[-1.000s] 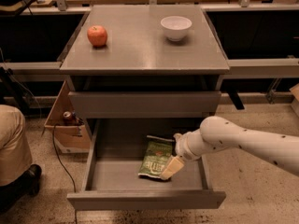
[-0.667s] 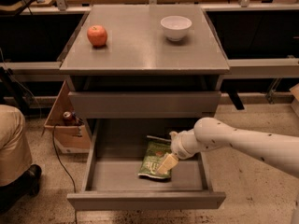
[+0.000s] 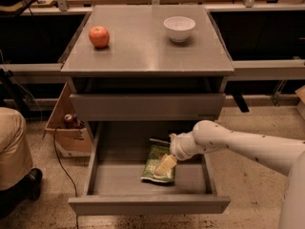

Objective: Pick green jalapeno chip bag from middle drawer and place on counter

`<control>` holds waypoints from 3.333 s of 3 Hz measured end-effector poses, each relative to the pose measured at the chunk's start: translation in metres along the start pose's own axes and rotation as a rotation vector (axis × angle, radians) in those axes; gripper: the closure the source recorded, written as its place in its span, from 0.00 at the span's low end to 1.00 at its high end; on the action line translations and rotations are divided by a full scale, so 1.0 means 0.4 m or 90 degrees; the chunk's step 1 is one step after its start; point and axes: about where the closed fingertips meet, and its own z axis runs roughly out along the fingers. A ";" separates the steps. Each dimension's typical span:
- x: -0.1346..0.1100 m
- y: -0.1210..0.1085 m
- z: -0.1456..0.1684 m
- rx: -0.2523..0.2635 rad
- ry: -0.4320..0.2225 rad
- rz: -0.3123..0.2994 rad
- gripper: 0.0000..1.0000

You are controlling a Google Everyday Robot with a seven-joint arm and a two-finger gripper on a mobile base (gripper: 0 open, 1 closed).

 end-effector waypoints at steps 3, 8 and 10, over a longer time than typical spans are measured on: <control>0.058 -0.113 0.157 0.032 -0.032 0.060 0.00; 0.100 -0.192 0.286 0.065 -0.072 0.079 0.72; 0.030 -0.093 0.183 0.040 -0.115 0.044 1.00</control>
Offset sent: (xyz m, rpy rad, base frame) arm 0.0616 -0.0016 -0.0550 0.0963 -0.0184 -0.1194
